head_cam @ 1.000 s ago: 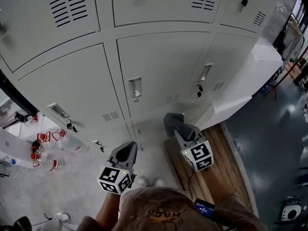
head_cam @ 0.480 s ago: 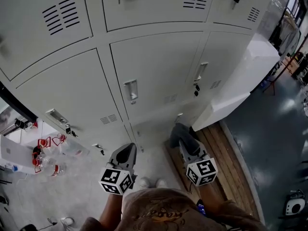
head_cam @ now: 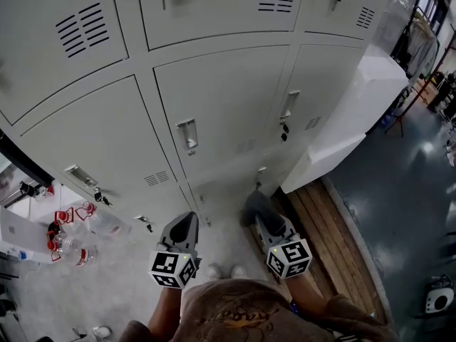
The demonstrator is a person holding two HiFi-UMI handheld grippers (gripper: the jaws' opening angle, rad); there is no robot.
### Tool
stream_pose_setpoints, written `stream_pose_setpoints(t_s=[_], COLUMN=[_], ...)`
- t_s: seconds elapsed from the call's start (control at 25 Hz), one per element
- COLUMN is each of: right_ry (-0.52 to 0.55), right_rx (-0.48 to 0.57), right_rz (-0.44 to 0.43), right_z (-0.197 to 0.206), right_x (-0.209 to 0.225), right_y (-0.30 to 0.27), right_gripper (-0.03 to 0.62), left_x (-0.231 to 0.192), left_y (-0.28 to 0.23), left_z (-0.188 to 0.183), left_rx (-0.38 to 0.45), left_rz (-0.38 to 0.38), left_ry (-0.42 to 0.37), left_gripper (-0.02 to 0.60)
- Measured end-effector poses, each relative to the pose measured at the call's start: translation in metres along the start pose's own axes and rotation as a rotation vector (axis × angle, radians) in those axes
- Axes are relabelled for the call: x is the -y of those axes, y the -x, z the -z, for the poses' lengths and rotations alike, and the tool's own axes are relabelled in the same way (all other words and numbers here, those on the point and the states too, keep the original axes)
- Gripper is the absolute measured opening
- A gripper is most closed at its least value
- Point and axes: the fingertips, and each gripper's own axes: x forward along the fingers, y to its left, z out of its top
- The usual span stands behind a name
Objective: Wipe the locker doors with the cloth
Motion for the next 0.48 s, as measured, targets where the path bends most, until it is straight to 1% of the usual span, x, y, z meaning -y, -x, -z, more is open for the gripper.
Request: stream_pose_setpoints(t_s=[0.24, 0.48], right_ry=[0.003, 0.008], right_rx=[-0.024, -0.024], right_rz=[0.006, -0.01], right_z=[0.012, 0.012], right_x=[-0.005, -0.009], right_y=[-0.004, -0.007], right_gripper=[0.034, 0.034], left_x=[-0.005, -0.01], left_y=[0.001, 0.003], left_z=[0.005, 0.005], left_rx=[-0.003, 0.004], left_rz=[-0.02, -0.04], left_ry=[0.009, 0.021], left_gripper=[0.0, 0.0])
